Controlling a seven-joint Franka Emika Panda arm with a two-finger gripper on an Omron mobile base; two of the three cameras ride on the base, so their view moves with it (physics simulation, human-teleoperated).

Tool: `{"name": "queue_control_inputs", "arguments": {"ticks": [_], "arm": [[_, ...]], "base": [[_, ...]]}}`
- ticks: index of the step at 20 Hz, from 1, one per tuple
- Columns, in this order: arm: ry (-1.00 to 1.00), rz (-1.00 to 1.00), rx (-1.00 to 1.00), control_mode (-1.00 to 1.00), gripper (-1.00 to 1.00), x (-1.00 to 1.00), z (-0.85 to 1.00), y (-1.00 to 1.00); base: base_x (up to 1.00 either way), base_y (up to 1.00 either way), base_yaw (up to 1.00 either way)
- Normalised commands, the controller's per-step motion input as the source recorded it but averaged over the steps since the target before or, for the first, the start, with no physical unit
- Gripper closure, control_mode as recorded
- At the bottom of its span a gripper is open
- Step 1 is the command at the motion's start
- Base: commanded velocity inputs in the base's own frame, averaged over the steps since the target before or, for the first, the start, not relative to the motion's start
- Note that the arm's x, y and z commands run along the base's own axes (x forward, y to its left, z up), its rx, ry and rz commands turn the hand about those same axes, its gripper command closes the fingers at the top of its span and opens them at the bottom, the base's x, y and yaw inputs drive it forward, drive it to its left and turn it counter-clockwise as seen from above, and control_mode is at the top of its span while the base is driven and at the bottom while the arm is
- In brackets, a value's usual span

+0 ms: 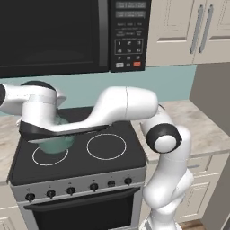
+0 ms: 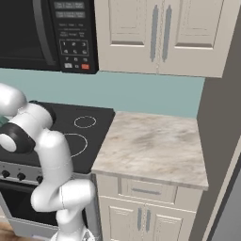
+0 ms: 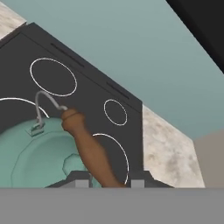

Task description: The kettle is done boiling. Turn off the stove, then wait for 300 timesteps before moving the kettle to the dining table.

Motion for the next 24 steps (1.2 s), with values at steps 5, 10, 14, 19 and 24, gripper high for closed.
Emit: {"name": "queue_control_inputs", "arguments": {"ticks": [5, 10, 14, 19, 24], "arm": [[0.00, 0.00, 0.00, 1.00, 1.00, 0.00, 0.00, 0.00], [0.00, 0.00, 0.00, 1.00, 1.00, 0.00, 0.00, 0.00], [0.00, 0.00, 0.00, 1.00, 1.00, 0.00, 0.00, 0.00], [0.00, 0.00, 0.00, 1.00, 1.00, 0.00, 0.00, 0.00], [0.00, 0.00, 0.00, 1.00, 1.00, 0.00, 0.00, 0.00]], "base": [[-0.75, 0.01, -0.08], [-0.79, 0.10, -0.09], [-0.72, 0.23, -0.11], [-0.53, 0.43, -0.07], [-0.36, 0.57, 0.00]]}}
